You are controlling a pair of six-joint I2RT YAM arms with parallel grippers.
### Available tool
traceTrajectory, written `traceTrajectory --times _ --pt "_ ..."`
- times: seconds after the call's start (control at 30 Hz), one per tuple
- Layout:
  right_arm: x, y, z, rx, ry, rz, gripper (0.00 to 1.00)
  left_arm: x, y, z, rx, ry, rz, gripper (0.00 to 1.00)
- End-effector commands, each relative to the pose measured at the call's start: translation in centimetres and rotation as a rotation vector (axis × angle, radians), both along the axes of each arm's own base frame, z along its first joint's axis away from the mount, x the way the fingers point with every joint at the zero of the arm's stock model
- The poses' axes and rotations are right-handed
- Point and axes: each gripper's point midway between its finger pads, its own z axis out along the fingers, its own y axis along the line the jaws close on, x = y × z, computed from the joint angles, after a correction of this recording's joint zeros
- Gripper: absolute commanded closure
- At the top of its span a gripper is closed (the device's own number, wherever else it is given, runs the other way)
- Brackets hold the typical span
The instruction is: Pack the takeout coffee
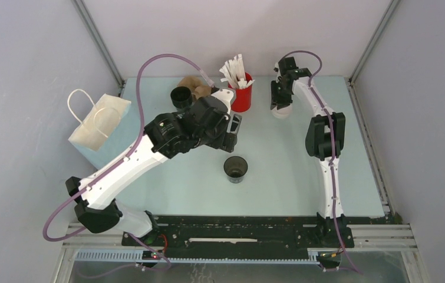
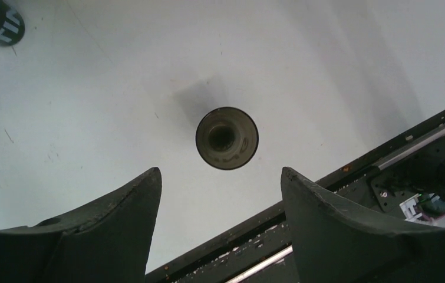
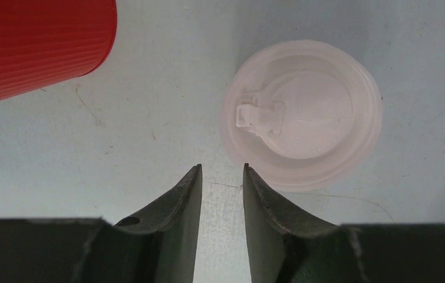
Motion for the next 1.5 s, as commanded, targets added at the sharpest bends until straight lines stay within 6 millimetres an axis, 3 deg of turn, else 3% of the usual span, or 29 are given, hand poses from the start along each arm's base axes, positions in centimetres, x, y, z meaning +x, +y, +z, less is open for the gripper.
traceTrajectory --times 0.0,0.67,0.93,1.33,1.47 --pt "1.5 0.3 0.6 0.033 -0.046 0.003 0.60 -0.4 0.6 -0.3 -0.006 0.027 0.010 0.21" --pt "2.5 -0.1 -0.5 0.099 -0.040 -0.018 0.80 -0.5 0.0 1.2 -0.037 0.031 0.001 0.22" --pt "2.6 0.1 -0.9 0.107 -0.036 -0.011 0.70 -0.5 -0.1 1.2 -0.034 0.037 -0.004 0.21" --pt "2.7 0.2 -0.6 0.123 -0.039 -0.011 0.78 -0.4 -0.3 1.1 -0.034 0.041 -0.010 0.21" --pt "2.6 0.2 -0.3 0.142 -0.036 -0.015 0.71 -0.4 -0.4 1.1 -0.034 0.043 -0.012 0.21"
